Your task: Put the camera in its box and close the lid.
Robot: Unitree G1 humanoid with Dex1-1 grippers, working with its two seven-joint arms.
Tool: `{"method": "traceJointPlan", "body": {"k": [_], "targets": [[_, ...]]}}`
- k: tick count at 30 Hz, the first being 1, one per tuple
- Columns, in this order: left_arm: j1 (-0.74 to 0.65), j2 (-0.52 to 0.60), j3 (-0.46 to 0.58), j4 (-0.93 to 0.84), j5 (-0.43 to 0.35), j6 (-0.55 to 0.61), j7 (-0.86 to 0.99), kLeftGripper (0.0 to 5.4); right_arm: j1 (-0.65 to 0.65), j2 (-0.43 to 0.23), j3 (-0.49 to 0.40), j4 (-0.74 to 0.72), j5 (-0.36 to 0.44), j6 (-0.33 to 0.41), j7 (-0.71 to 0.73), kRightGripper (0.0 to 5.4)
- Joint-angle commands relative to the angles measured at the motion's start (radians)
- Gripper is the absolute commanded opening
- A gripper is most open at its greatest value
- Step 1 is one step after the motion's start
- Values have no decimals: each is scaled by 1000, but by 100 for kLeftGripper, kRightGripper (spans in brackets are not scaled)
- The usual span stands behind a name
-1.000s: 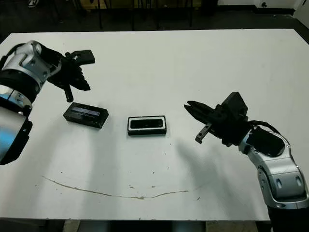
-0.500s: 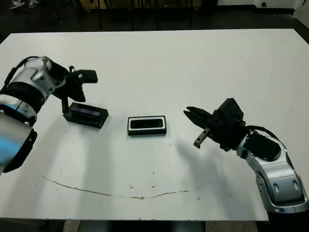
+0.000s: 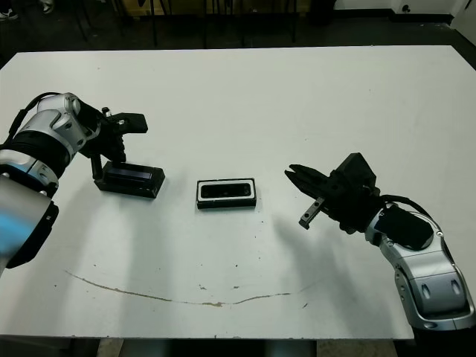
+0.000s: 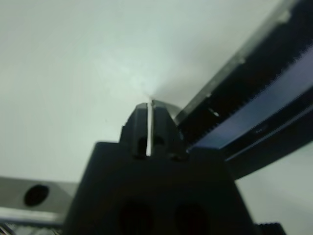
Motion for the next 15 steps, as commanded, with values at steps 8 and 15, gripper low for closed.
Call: {"method": "traceJointPlan", "body": {"k": [8, 15], "targets": [[55, 39, -11, -9, -1, -15, -198, 0, 20, -9, 4, 17, -2, -16, 7, 1], [98, 91, -2, -81, -17, -81, -287, 0, 22, -15, 6, 15, -9, -26, 8, 1]]}}
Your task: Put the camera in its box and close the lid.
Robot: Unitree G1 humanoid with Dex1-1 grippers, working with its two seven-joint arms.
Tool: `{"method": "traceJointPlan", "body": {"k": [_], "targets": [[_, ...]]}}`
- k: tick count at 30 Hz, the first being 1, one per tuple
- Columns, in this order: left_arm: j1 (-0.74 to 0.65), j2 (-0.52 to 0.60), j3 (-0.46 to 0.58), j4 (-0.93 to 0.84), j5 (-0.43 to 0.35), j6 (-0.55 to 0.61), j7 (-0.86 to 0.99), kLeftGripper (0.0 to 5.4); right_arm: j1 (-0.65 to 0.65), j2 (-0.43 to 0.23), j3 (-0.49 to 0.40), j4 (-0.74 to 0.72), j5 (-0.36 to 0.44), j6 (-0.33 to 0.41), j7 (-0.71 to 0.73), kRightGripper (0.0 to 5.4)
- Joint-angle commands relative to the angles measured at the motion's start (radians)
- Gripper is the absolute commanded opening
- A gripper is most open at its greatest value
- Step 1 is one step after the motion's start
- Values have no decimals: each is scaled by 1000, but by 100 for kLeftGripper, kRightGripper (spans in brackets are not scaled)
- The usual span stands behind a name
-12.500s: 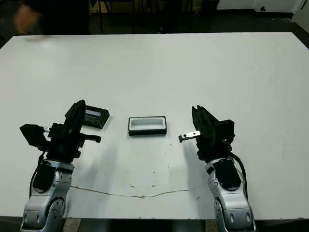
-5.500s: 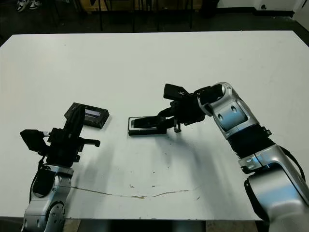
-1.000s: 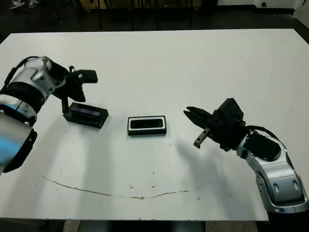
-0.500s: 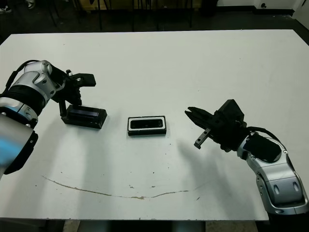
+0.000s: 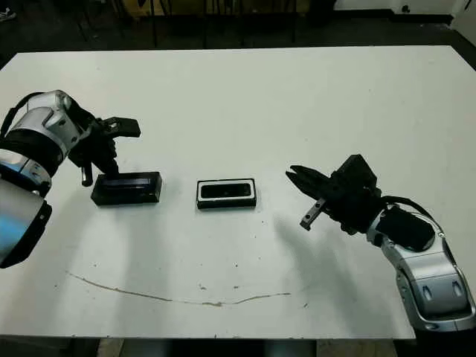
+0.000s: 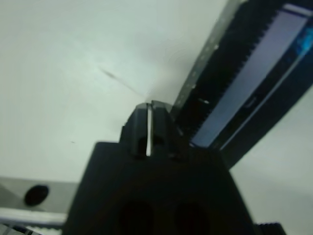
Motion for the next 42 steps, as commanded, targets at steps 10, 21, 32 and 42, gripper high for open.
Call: {"method": "traceJointPlan", "body": {"k": [10, 21, 32, 42], "targets": [[111, 87, -6, -118, -34, -42, -146, 0, 11, -12, 1, 16, 10, 17, 5, 1], [214, 176, 5, -328, -91, -14, -279, 0, 21, -12, 2, 33, 2, -27, 10, 1], [291, 278, -125, -545, -346, -99, -303, 0, 21, -8, 3, 51, 5, -51, 20, 1], [281, 335, -227, -571, -495, -103, -303, 0, 20, -3, -2, 47, 31, -18, 9, 1]]}}
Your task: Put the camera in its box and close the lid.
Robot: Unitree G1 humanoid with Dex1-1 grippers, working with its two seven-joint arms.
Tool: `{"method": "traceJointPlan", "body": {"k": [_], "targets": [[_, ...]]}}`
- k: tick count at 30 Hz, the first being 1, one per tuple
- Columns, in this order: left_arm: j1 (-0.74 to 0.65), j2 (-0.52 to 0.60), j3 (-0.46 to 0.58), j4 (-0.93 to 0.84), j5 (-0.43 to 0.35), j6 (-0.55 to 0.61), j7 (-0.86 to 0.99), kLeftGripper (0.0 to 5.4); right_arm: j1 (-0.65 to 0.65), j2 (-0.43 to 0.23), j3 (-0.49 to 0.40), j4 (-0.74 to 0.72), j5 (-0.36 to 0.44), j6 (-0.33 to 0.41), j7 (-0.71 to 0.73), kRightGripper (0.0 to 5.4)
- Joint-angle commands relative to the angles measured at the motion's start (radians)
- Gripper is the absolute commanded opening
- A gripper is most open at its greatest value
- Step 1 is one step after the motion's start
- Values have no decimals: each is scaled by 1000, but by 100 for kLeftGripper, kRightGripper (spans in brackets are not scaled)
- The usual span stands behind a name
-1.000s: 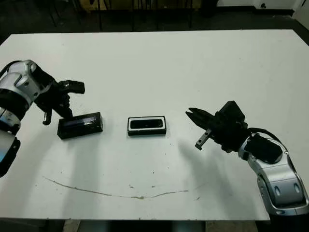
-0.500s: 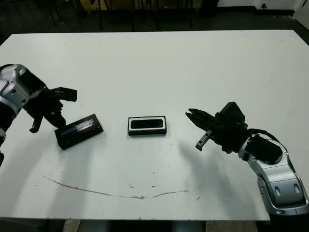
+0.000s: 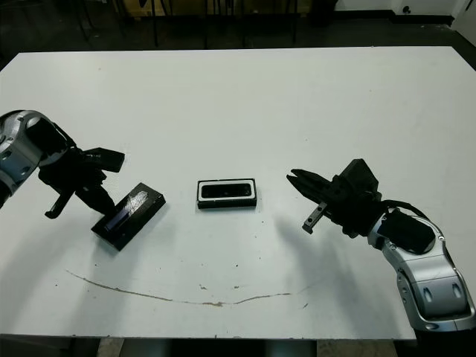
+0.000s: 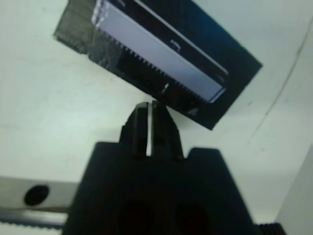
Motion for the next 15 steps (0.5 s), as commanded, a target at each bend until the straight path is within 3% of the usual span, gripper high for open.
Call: {"method": "traceJointPlan", "body": {"k": [1, 6, 12, 15], "targets": [[32, 15, -30, 3, 1, -12, -6, 0, 8, -5, 0, -3, 2, 29, -9, 1], [51, 27, 25, 10, 79, -41, 25, 0, 8, -9, 5, -7, -14, 15, -13, 1], [93, 106, 131, -46, 215, -21, 231, 0, 14, -7, 2, -18, -13, 22, -23, 1], [185, 169, 270, -163, 177, 83, 312, 0, 22, -10, 5, -27, -19, 24, -25, 1]]}}
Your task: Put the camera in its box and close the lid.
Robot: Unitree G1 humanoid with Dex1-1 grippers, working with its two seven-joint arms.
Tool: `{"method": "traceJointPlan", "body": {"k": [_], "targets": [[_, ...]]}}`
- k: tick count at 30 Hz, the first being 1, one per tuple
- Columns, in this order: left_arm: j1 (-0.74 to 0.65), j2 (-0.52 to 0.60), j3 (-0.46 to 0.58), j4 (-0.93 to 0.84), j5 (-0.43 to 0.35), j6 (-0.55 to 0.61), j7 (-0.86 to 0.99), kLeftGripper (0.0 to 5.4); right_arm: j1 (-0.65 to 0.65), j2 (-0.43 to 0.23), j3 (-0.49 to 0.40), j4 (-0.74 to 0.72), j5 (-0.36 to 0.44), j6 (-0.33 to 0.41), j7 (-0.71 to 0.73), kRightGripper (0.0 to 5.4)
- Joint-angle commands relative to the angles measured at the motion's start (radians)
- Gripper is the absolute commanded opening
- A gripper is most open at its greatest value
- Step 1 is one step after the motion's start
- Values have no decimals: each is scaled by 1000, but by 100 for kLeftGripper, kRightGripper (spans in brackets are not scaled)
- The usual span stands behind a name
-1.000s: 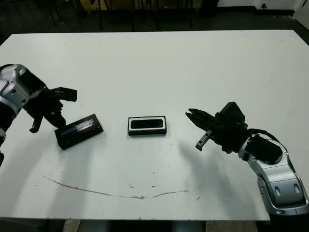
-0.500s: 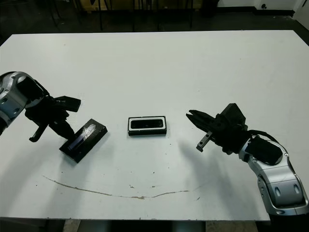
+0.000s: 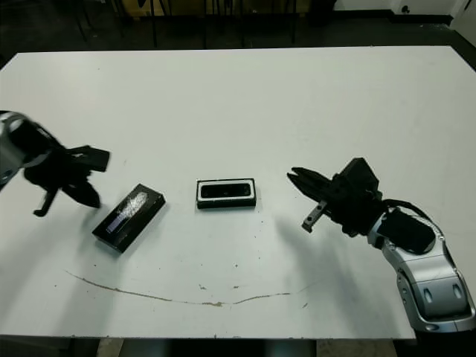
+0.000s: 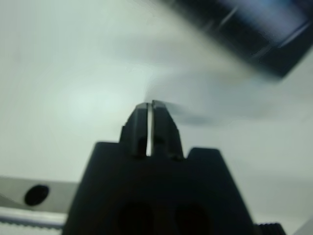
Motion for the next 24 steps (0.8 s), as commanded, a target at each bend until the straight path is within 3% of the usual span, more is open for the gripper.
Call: {"method": "traceJointPlan", "body": {"k": [1, 4, 6, 9, 13, 18, 24], "targets": [[140, 79, 166, -156, -46, 119, 105, 0, 21, -10, 4, -8, -7, 27, -9, 1], [334, 108, 386, -375, -136, 194, 245, 0, 27, -8, 4, -12, -4, 33, -10, 1], [476, 77, 567, -560, -207, 306, 336, 0, 29, -9, 6, -13, -3, 31, -8, 1], [630, -44, 809, -770, -375, 433, 436, 0, 32, -13, 7, -21, -8, 37, -12, 1], [735, -235, 994, -992, -569, 584, 610, 0, 35, -9, 8, -22, -3, 45, -14, 1], [820, -406, 1018, -1217, -643, 626, 835, 46, 37, -6, 7, -23, 4, 48, -15, 0], [920, -428, 934, -1324, -674, 640, 894, 155, 45, 0, -3, -16, 21, 35, -18, 0]]}}
